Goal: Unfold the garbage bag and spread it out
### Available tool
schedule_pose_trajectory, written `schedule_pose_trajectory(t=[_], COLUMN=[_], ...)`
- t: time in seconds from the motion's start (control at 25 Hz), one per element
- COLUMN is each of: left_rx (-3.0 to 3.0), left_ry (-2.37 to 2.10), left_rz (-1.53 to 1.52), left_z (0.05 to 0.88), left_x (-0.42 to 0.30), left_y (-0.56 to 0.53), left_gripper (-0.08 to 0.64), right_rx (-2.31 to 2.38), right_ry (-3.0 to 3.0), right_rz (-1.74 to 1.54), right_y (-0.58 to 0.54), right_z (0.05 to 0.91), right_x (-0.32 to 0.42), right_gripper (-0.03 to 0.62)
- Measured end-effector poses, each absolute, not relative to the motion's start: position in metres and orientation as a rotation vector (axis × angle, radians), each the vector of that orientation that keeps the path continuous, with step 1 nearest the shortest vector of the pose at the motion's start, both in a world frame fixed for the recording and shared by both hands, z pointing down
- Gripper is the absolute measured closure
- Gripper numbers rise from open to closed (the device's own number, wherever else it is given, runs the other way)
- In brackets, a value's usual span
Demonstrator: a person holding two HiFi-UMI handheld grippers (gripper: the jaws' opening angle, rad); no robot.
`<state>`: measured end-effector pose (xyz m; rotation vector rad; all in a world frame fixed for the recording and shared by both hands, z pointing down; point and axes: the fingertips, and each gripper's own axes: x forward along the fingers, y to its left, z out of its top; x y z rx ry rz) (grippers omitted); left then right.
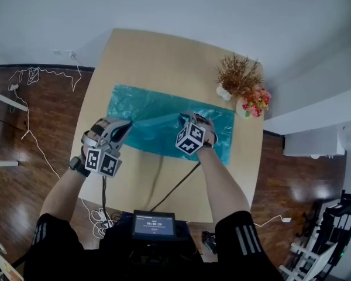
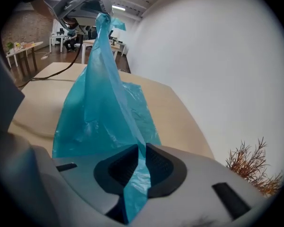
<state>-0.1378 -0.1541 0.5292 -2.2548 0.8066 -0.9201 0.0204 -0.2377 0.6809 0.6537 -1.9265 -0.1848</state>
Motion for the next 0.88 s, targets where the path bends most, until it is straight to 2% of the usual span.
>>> schedule_pose_trajectory(t=[0.08,0.32,0.4,0.44,0.88], left_rx=[-2.261,-2.325,-2.352,-2.359,-2.473], left_ry=[0.813,0.862,0.894,0.906,0.843], left_rz=[-0.920,-0.891,-0.873,-0.868,-0.856], left_z=[0.529,0.521,0.514,0.510,0.479], left_x=[-0.139,-0.149,-0.155,-0.159,-0.201], left_y=[-0.154,-0.154,-0.156,-0.157,-0.125], left_gripper=[0.558,0.558,0.499,0.491,0.488], right_rx=[0.656,0.684,0.695,0.698,0.637], right_ry=[-1.928,-1.953,-1.963,-1.967,-1.979], right_rz=[-0.191,-0.208,-0.224,-0.234,-0.333], right_y=[-0.237,-0.230,-0.226,-0.222,-0.158], right_z=[0.680,0.664,0.653,0.648,0.611], right_x=[0.020,0.019,0.019,0.019,0.005], right_gripper=[0.573,0.575,0.575,0.575,0.575])
